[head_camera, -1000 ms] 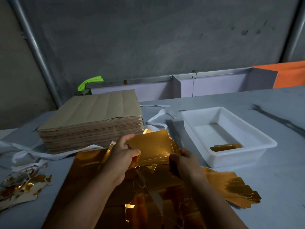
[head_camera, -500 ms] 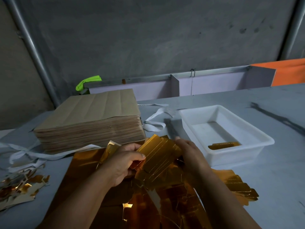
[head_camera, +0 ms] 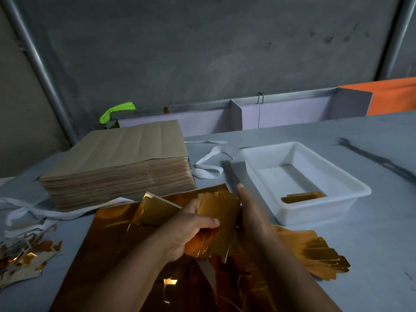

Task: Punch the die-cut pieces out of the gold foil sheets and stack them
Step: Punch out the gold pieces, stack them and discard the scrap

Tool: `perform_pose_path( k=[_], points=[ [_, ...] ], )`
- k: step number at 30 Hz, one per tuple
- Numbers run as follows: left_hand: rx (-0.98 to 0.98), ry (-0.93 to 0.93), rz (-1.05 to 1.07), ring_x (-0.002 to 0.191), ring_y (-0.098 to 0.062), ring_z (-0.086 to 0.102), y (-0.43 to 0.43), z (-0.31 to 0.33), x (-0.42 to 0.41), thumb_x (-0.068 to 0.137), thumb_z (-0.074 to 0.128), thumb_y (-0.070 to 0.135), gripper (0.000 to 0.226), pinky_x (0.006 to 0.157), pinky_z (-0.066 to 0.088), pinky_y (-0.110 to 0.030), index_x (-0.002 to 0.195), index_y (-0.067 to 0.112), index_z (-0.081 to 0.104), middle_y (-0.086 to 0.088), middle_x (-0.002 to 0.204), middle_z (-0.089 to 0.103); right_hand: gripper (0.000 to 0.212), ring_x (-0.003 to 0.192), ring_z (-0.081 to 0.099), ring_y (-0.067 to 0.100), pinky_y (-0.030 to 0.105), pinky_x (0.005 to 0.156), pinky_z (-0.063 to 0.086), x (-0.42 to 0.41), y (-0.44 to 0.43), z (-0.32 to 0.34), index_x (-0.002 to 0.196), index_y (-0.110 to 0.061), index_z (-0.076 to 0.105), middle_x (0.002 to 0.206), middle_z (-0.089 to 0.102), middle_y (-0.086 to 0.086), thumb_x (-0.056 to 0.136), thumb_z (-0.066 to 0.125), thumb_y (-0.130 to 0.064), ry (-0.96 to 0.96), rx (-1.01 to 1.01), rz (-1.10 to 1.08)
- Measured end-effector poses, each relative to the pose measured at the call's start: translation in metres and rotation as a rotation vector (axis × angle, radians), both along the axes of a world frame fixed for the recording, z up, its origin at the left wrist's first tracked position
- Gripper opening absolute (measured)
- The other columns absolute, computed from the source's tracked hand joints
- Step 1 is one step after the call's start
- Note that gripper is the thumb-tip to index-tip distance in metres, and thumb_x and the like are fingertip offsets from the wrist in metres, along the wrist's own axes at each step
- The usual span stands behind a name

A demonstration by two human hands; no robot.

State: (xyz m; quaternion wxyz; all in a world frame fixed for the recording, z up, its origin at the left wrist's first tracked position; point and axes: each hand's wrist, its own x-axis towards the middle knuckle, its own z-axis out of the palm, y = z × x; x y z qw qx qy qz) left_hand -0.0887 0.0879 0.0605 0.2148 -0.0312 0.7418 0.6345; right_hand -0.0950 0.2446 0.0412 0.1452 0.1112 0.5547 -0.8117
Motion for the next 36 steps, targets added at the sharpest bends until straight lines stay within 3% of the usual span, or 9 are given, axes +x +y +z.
perform_pose_path(
  k=[4, 7, 9, 12, 15, 21, 25, 27, 36],
  points=[
    [-0.026, 0.016, -0.040, 0.106, -0.034, 0.061, 0.009, -0.005, -0.002, 0.086, 0.067, 0.003, 0.053, 0.082, 0.056, -0.049, 0.128, 0.031, 0.048, -0.015, 0.119, 0.060, 0.048, 0.091, 0.059, 0.023, 0.031, 0.059, 0.046, -0.001, -0.001, -0.003, 0.141, -0.028, 0.042, 0.110, 0.058, 0.003, 0.097, 0.055, -0.016, 0.078, 0.135, -0.090],
    [0.026, -0.039, 0.045, 0.103, -0.035, 0.065, 0.007, -0.008, -0.004, 0.085, 0.068, 0.002, 0.052, 0.087, 0.055, -0.051, 0.130, 0.021, 0.051, -0.016, 0.115, 0.065, 0.062, 0.097, 0.056, 0.023, 0.032, 0.066, 0.048, -0.002, 0.004, -0.007, 0.146, -0.033, 0.037, 0.129, 0.048, 0.002, 0.095, 0.057, -0.006, 0.162, 0.171, -0.164],
    [0.109, -0.104, 0.097, 0.101, -0.035, 0.068, 0.003, -0.011, -0.005, 0.082, 0.072, 0.005, 0.049, 0.088, 0.056, -0.051, 0.127, 0.015, 0.055, -0.017, 0.110, 0.071, 0.057, 0.101, 0.057, 0.024, 0.034, 0.070, 0.052, -0.002, 0.006, -0.006, 0.142, -0.036, 0.039, 0.128, 0.047, 0.000, 0.096, 0.057, -0.006, 0.194, 0.149, -0.172],
    [0.180, -0.143, 0.131, 0.095, -0.030, 0.071, 0.000, -0.014, -0.005, 0.071, 0.077, 0.014, 0.046, 0.077, 0.060, -0.044, 0.116, 0.016, 0.065, -0.011, 0.096, 0.076, 0.033, 0.083, 0.062, 0.018, 0.022, 0.049, 0.053, -0.001, 0.007, -0.004, 0.120, -0.033, 0.049, 0.106, 0.059, -0.001, 0.098, 0.056, -0.011, 0.200, 0.099, -0.199],
    [0.249, -0.164, 0.210, 0.093, -0.030, 0.070, -0.001, -0.017, -0.006, 0.059, 0.080, 0.014, 0.046, 0.066, 0.059, -0.039, 0.105, 0.011, 0.071, -0.013, 0.093, 0.076, 0.009, 0.079, 0.064, 0.024, 0.032, 0.060, 0.055, 0.000, 0.005, -0.005, 0.103, -0.023, 0.051, 0.095, 0.062, 0.010, 0.098, 0.058, -0.019, 0.183, 0.055, -0.246],
    [0.290, -0.160, 0.211, 0.092, -0.030, 0.070, -0.006, -0.011, -0.006, 0.056, 0.080, 0.012, 0.057, 0.078, 0.058, -0.041, 0.111, 0.010, 0.068, -0.018, 0.108, 0.071, 0.033, 0.085, 0.068, 0.022, 0.025, 0.056, 0.053, 0.005, 0.000, 0.000, 0.110, -0.024, 0.056, 0.101, 0.067, 0.010, 0.094, 0.055, -0.053, 0.213, 0.077, -0.203],
    [0.392, -0.224, 0.281, 0.063, -0.026, 0.073, -0.005, -0.010, -0.005, 0.057, 0.077, 0.007, 0.054, 0.048, 0.055, -0.028, 0.110, 0.003, 0.063, -0.017, 0.083, 0.075, 0.038, 0.059, 0.068, 0.007, 0.015, 0.043, 0.047, 0.005, -0.004, 0.002, 0.109, -0.018, 0.059, 0.090, 0.068, 0.009, 0.094, 0.054, -0.053, 0.241, 0.164, -0.231],
    [0.454, -0.245, 0.303, 0.058, -0.026, 0.071, -0.006, -0.011, -0.005, 0.059, 0.071, 0.005, 0.051, 0.045, 0.053, -0.027, 0.109, 0.002, 0.060, -0.017, 0.075, 0.073, 0.036, 0.065, 0.069, 0.011, 0.016, 0.046, 0.048, 0.005, -0.007, 0.002, 0.107, -0.021, 0.057, 0.090, 0.068, 0.008, 0.093, 0.055, -0.054, 0.240, 0.168, -0.260],
    [0.478, -0.137, 0.338, 0.089, -0.026, 0.066, -0.015, -0.021, -0.011, 0.085, 0.057, -0.001, 0.042, 0.059, 0.057, -0.032, 0.119, 0.023, 0.063, -0.017, 0.115, 0.065, 0.029, 0.076, 0.064, 0.020, 0.022, 0.049, 0.049, 0.010, -0.009, -0.001, 0.109, -0.030, 0.054, 0.093, 0.062, 0.009, 0.092, 0.058, -0.053, 0.233, 0.102, -0.313]
  ],
)
